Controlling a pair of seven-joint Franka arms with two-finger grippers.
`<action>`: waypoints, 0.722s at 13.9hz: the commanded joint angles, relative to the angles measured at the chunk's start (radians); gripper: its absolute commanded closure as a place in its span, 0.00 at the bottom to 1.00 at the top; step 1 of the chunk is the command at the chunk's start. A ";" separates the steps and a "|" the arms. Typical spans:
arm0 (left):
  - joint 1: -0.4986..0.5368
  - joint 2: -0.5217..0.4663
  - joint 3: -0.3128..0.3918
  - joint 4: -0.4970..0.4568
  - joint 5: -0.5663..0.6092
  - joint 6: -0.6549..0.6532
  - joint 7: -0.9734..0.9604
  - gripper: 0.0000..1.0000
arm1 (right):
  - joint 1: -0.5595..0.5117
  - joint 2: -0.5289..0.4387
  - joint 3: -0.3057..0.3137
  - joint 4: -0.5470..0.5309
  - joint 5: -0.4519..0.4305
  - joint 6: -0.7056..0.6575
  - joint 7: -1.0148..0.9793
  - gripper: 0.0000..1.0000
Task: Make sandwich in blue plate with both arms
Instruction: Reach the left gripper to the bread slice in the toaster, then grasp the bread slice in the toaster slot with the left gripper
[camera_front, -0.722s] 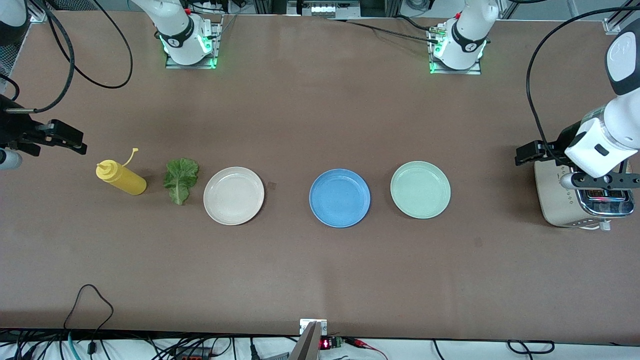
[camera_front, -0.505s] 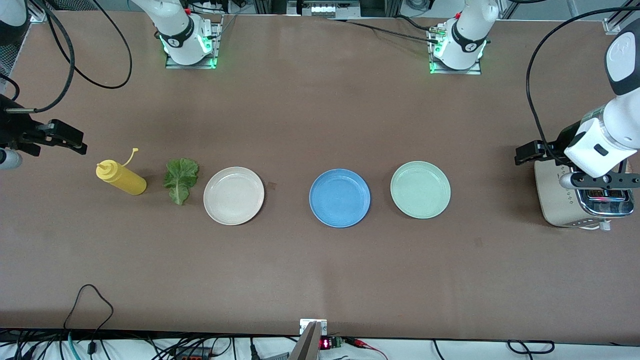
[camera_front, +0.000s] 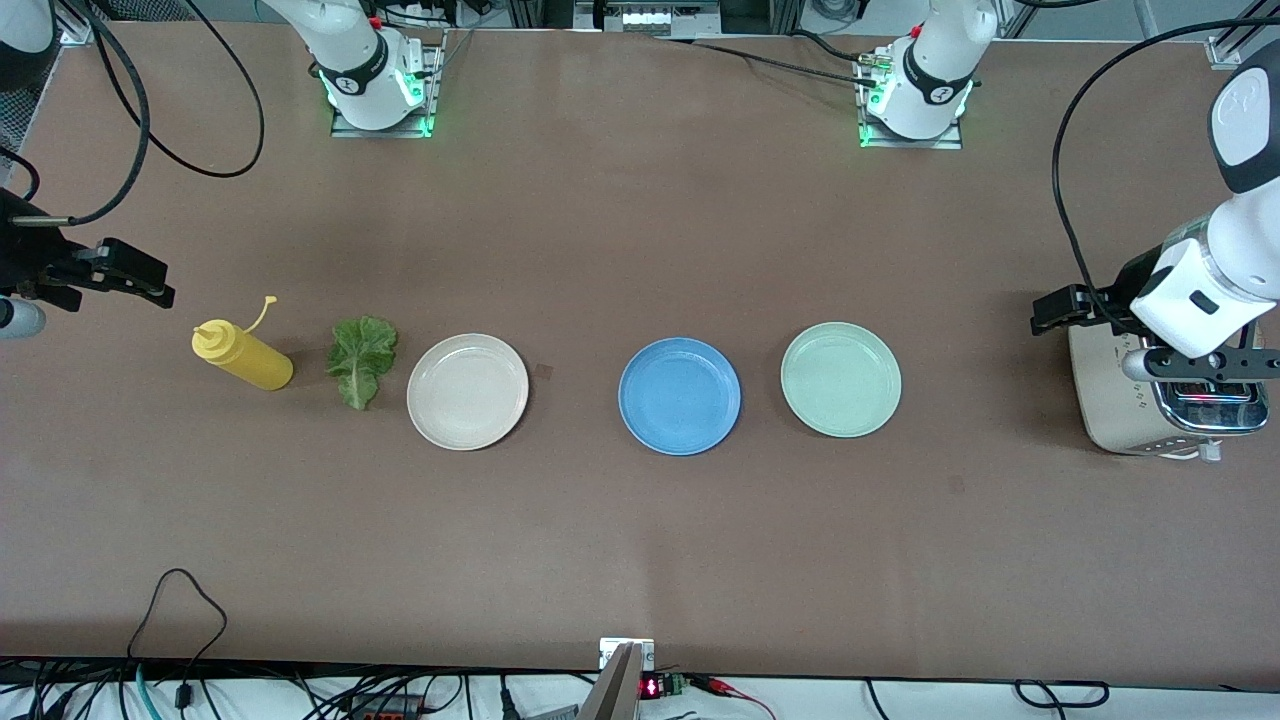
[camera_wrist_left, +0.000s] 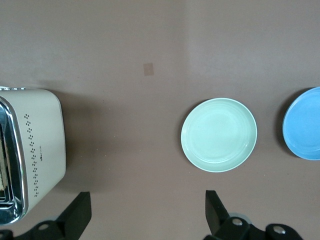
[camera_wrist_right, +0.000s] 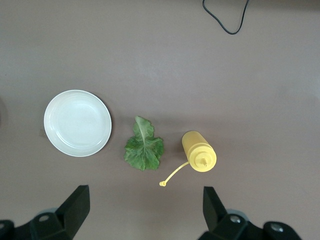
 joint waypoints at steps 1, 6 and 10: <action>0.029 -0.006 0.002 -0.023 0.017 0.038 0.000 0.00 | 0.014 0.007 0.003 0.017 -0.009 -0.023 0.009 0.00; 0.199 0.063 0.004 -0.020 0.020 0.101 0.208 0.00 | 0.017 0.013 0.005 0.006 -0.003 -0.055 0.007 0.00; 0.327 0.121 0.002 -0.023 0.020 0.129 0.394 0.00 | 0.020 0.035 0.005 -0.008 -0.001 -0.092 0.010 0.00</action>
